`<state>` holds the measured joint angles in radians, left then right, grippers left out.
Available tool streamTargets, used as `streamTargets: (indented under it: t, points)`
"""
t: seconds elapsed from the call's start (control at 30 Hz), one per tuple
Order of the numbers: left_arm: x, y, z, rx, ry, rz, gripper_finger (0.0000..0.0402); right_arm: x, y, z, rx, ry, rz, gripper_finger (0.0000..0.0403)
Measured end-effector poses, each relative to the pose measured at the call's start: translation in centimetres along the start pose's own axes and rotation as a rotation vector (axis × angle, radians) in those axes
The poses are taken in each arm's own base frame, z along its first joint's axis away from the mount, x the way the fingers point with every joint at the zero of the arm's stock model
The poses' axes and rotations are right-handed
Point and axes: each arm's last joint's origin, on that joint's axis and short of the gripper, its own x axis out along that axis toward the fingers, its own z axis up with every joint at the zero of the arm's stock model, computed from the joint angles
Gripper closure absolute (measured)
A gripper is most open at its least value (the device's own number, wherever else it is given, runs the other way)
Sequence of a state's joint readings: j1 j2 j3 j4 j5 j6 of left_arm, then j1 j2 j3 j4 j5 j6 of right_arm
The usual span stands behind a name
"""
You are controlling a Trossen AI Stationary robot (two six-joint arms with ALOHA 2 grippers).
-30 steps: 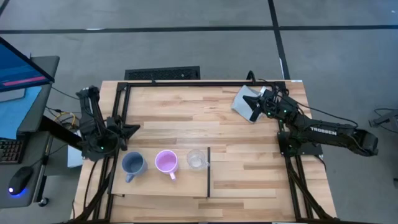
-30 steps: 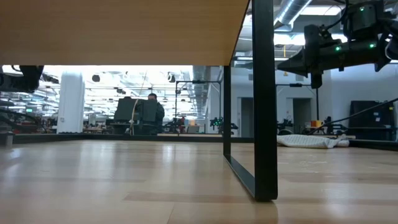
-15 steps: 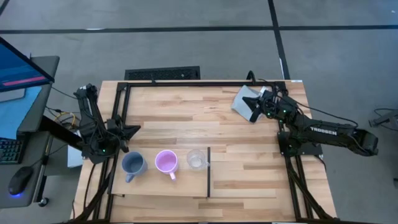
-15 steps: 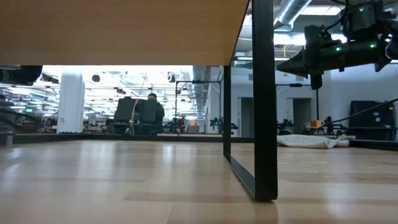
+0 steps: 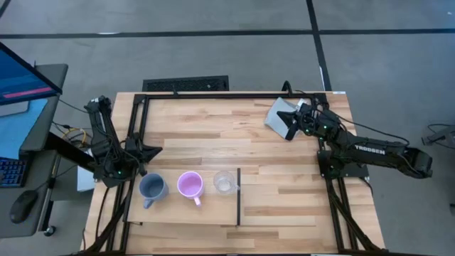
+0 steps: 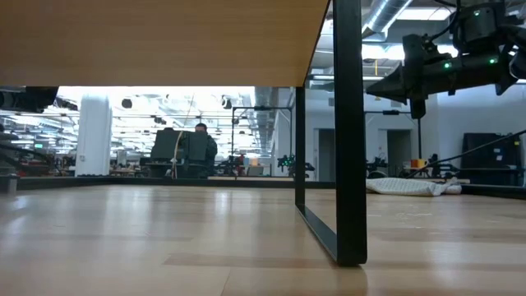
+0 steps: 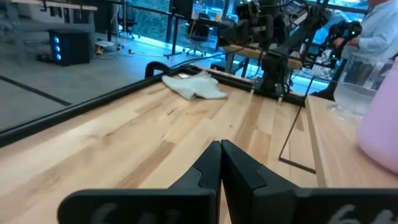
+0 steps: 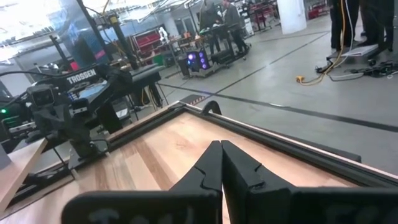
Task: Stack small to large cups/mugs on shelf
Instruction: Return to Home Position
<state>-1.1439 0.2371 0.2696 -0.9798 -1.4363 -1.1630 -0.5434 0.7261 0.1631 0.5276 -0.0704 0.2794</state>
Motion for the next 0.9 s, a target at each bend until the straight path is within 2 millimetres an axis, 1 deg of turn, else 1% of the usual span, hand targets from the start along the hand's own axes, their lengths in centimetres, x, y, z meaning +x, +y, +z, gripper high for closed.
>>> streamTargets:
  t: [0.33, 0.47, 0.7, 0.83, 0.9]
  points:
    - [0.0, -0.1, -0.3, 0.000, 0.080, -0.033, 0.0402, 0.0, -0.2, -0.6, 0.003, 0.066, -0.023, 0.0381]
    - [0.0, -0.1, -0.4, -0.002, 0.110, -0.046, 0.0402, 0.0, -0.2, -0.8, -0.050, 0.086, -0.020, 0.0391]
    - [0.0, -0.1, -0.4, -0.023, 0.113, -0.047, 0.0402, -0.1, -0.4, -1.5, -0.060, 0.158, -0.031, 0.0397]
    - [0.0, -0.1, -0.4, -0.027, 0.113, -0.047, 0.0402, -0.1, -0.4, -1.4, -0.075, 0.149, -0.037, 0.0395]
    - [0.0, -0.1, -0.3, -0.023, 0.113, -0.047, 0.0402, -0.2, -0.6, -1.5, -0.086, 0.154, -0.072, 0.0396]
